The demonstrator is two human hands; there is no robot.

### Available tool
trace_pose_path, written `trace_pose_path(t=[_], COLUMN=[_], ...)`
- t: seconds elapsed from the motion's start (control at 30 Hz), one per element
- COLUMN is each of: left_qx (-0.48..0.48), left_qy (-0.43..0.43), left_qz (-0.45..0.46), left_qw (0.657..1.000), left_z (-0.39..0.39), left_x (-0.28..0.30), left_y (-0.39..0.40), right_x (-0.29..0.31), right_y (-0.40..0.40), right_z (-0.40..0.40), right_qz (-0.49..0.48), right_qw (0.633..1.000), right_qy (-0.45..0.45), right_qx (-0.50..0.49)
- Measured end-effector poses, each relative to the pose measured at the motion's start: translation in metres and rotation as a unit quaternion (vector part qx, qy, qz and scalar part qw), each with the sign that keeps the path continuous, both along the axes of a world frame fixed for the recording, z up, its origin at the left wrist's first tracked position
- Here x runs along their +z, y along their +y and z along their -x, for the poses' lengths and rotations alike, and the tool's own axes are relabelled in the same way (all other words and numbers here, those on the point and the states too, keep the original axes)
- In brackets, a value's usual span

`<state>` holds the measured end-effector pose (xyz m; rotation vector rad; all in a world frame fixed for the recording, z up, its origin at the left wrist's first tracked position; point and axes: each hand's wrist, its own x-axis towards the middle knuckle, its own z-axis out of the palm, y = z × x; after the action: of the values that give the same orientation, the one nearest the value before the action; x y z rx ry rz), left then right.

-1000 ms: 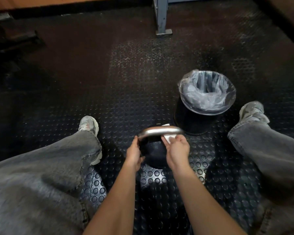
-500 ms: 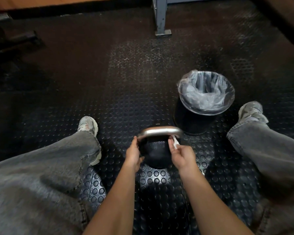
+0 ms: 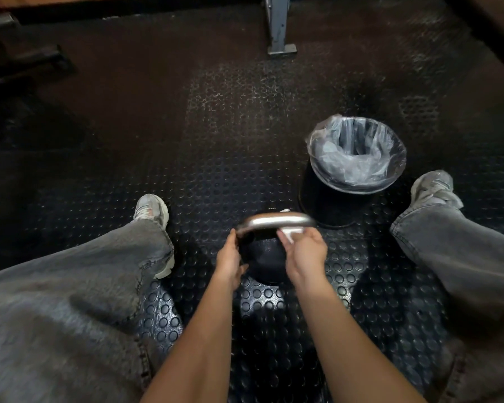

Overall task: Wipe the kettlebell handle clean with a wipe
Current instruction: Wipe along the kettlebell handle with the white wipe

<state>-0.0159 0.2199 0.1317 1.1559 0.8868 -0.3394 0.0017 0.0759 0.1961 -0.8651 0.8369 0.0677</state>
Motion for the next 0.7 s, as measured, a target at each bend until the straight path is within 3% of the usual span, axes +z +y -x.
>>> trace_pose_path(t=[0.1,0.27,0.33,0.4,0.53,0.6,0.7], left_qx=[0.005,0.006,0.007,0.012,0.017,0.018,0.014], left_qy=[0.003,0.003,0.003,0.004,0.006,0.009,0.005], left_qz=[0.003,0.009,0.004,0.001,0.001,-0.001,-0.001], left_qw=[1.0,1.0,1.0,1.0,1.0,1.0,1.0], left_z=[0.0,0.0,0.0,0.0,0.001,0.001,0.0], left_x=[0.002,0.001,0.002,0.003,0.005,0.005,0.003], left_y=[0.001,0.0,0.0,-0.001,-0.001,-0.001,-0.001], right_x=[-0.009,-0.009,0.001,0.002,-0.004,-0.001,-0.002], right_y=[-0.028,-0.035,-0.02,0.0,0.017,0.008,-0.012], right_z=[-0.01,-0.008,-0.007,0.004,0.025,0.015,-0.005], right_qz=[-0.175,-0.182,-0.138,-0.008,0.183,0.146,-0.052], right_qw=[0.975,0.976,0.986,1.0,0.966,0.981,0.996], right_qy=[0.077,0.075,0.045,0.012,-0.062,-0.055,0.035], right_qx=[-0.115,-0.096,-0.079,0.003,0.17,0.111,-0.068])
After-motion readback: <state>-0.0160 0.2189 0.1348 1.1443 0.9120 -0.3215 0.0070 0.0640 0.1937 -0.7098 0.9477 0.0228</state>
